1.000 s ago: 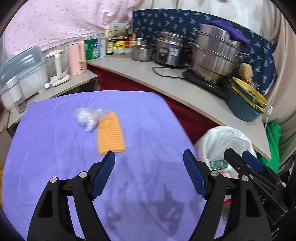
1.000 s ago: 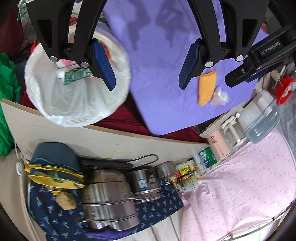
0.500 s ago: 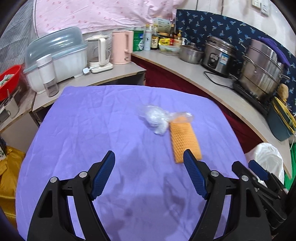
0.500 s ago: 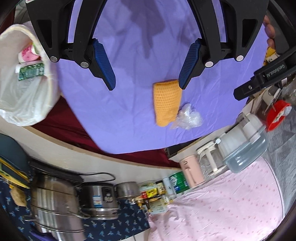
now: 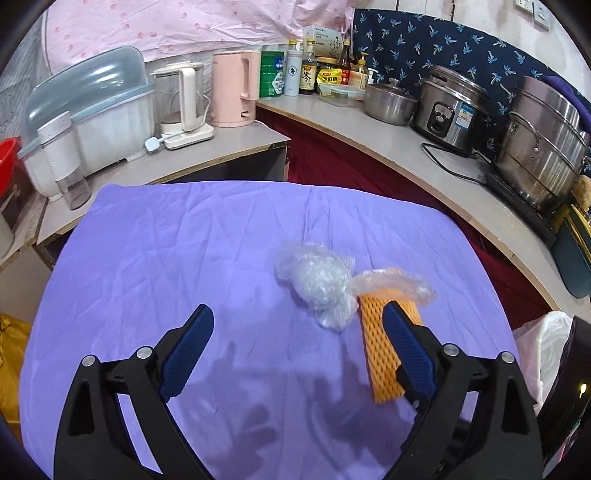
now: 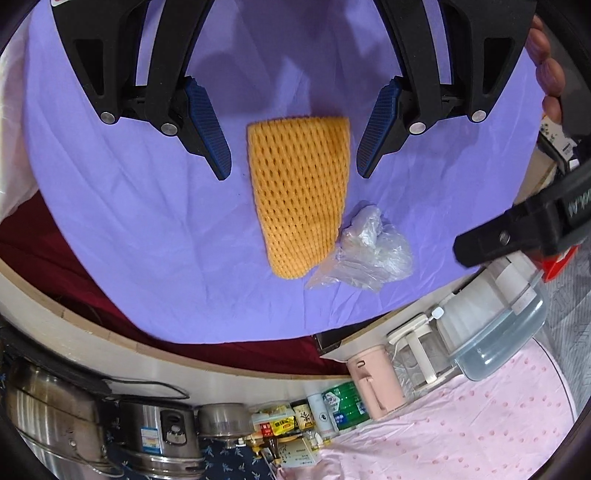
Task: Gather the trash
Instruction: 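Grasp the clear plastic bag with the left tool while the right tool grasps the orange foam net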
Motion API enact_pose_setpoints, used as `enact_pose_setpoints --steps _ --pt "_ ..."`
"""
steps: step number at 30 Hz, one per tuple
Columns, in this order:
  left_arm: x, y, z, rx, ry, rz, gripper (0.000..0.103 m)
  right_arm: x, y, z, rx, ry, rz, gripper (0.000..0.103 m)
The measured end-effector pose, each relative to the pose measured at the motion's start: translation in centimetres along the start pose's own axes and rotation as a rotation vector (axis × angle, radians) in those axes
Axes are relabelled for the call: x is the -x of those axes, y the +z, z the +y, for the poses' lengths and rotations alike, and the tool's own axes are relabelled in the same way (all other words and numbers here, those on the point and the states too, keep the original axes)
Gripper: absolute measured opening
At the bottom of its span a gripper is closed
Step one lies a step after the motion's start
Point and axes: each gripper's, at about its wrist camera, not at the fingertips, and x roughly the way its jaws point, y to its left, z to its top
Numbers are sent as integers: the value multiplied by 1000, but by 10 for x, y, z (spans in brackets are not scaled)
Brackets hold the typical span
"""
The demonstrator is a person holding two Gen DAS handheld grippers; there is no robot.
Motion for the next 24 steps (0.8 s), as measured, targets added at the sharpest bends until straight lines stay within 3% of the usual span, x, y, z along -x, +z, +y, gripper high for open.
enact_pose_setpoints --steps 11,13,18,24 --pt "-67 18 -5 6 -1 42 87 -27 -1 0 11 9 23 41" --pt "-74 18 -6 8 -15 55 75 -25 -1 -2 2 23 21 34" --pt "-82 15 -9 1 -56 96 45 -20 -3 -5 -13 30 19 27" --pt "-59 6 -16 -18 -63 83 34 4 -10 -13 -39 28 3 24"
